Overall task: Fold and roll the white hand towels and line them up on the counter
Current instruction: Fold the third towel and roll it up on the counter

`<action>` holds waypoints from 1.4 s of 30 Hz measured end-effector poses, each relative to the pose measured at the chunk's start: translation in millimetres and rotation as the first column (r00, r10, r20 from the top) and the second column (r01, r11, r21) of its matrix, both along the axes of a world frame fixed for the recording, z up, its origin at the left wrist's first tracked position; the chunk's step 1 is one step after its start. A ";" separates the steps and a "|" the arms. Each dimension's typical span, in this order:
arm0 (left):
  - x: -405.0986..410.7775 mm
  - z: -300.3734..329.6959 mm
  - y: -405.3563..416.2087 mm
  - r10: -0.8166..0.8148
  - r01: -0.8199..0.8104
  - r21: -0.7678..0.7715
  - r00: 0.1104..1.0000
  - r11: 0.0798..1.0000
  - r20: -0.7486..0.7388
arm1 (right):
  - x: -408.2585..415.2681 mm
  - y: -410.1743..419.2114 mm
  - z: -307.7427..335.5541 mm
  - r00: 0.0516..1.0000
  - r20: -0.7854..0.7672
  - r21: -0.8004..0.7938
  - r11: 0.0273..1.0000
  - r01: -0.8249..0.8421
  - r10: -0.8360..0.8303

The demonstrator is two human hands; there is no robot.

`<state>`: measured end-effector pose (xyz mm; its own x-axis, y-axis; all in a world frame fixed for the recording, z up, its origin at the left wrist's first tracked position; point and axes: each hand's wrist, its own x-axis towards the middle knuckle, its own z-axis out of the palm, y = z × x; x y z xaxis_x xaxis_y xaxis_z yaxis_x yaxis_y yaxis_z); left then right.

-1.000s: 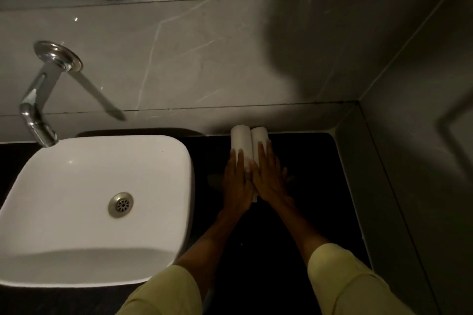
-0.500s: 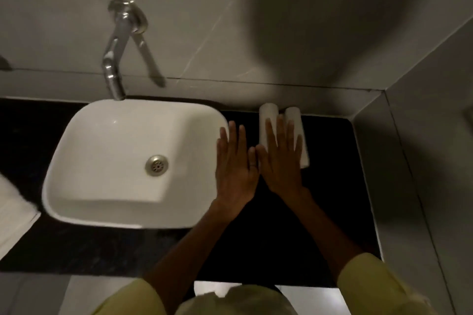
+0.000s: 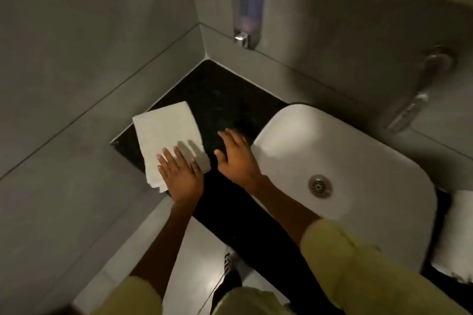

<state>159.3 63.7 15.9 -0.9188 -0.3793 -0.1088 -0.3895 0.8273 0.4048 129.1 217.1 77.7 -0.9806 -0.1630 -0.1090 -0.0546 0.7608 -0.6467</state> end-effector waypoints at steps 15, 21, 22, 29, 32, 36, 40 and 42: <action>-45.3 -1.8 -107.4 0.366 -0.479 0.782 0.865 0.400 0.343 | -77.2 -101.1 -23.6 0.730 0.657 -0.278 0.840 0.465 -0.187; -14.3 72.8 -36.5 0.125 -0.196 0.959 0.977 0.203 0.173 | -5.1 -14.3 36.7 0.857 0.499 -0.672 0.568 0.476 -0.128; -6.6 88.8 -17.9 0.070 -0.154 0.969 0.987 0.193 0.143 | 13.4 5.9 45.9 0.856 0.488 -0.688 0.528 0.497 -0.169; 42.8 147.3 152.5 -0.534 0.127 0.981 0.845 0.147 -0.030 | 176.8 157.9 107.1 0.662 0.270 -0.757 0.271 0.595 -0.700; 83.6 155.6 247.2 -0.723 0.200 0.976 0.687 0.085 -0.078 | 261.1 213.5 119.2 0.428 0.240 -0.758 0.108 0.644 -0.871; 147.2 148.1 344.1 -0.881 0.228 0.969 0.436 -0.092 -0.186 | 349.1 263.4 110.3 0.208 0.178 -0.765 -0.003 0.644 -0.962; 205.0 126.5 425.1 -0.971 0.274 0.957 0.183 -0.098 -0.152 | 419.3 309.1 85.4 -0.036 0.186 -0.752 -0.166 0.638 -0.982; 235.4 103.3 455.4 -0.983 0.299 0.953 0.159 -0.039 -0.090 | 450.2 327.3 62.3 -0.092 0.203 -0.715 -0.212 0.666 -0.975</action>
<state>394.7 519.1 119.1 -0.1572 0.9375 -0.3106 -0.1952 0.2788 0.9403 579.3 544.5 140.0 -0.0992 0.9828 -0.1557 0.0331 -0.1531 -0.9877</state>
